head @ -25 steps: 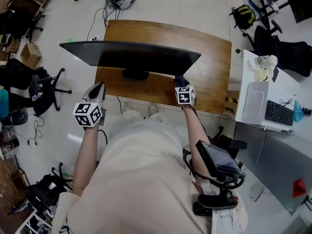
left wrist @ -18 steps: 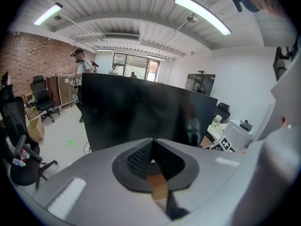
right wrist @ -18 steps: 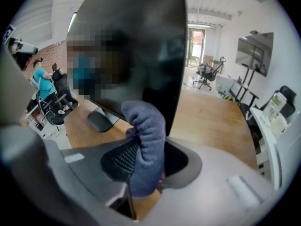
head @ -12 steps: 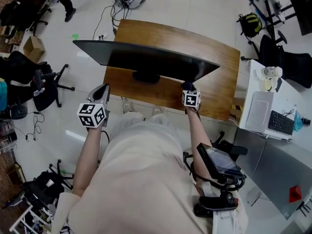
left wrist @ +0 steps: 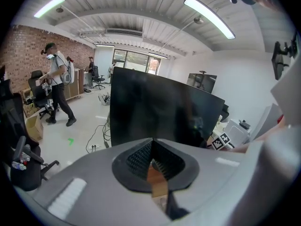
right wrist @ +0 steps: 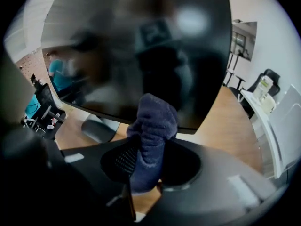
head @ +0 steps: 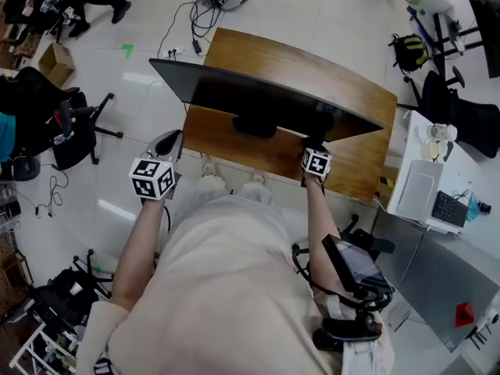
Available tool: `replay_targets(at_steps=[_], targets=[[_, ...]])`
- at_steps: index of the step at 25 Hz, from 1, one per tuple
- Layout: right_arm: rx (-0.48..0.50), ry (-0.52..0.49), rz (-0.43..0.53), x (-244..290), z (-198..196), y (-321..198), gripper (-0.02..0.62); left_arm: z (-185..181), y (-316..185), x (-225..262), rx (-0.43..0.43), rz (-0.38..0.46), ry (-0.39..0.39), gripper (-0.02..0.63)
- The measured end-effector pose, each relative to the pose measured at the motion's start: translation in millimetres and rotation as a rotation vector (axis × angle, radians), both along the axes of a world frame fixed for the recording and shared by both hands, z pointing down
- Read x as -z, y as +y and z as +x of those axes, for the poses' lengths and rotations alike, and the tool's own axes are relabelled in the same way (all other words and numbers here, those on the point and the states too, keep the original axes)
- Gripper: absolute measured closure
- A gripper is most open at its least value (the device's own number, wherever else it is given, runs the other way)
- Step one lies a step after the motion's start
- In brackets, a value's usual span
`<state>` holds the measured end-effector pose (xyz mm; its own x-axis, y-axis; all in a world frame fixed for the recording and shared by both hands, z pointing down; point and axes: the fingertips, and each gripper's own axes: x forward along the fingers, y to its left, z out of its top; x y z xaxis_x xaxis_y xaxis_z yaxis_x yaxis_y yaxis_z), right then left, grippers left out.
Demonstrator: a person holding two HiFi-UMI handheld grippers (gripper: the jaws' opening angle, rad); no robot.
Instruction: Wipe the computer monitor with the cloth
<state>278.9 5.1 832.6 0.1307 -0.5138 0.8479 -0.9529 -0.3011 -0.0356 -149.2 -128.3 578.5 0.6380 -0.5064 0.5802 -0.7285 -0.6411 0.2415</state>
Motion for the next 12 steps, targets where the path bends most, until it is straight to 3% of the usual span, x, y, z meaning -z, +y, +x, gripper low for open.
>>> replay_targets(at_steps=[7, 12], targets=[[0.013, -0.012, -0.012, 5, -40, -33, 0.48, -23, -14, -9, 0.001, -0.017, 0.032, 0.606], [0.019, -0.027, -0.02, 6, -71, -47, 0.48, -47, -22, -12, -0.013, 0.008, 0.009, 0.606]])
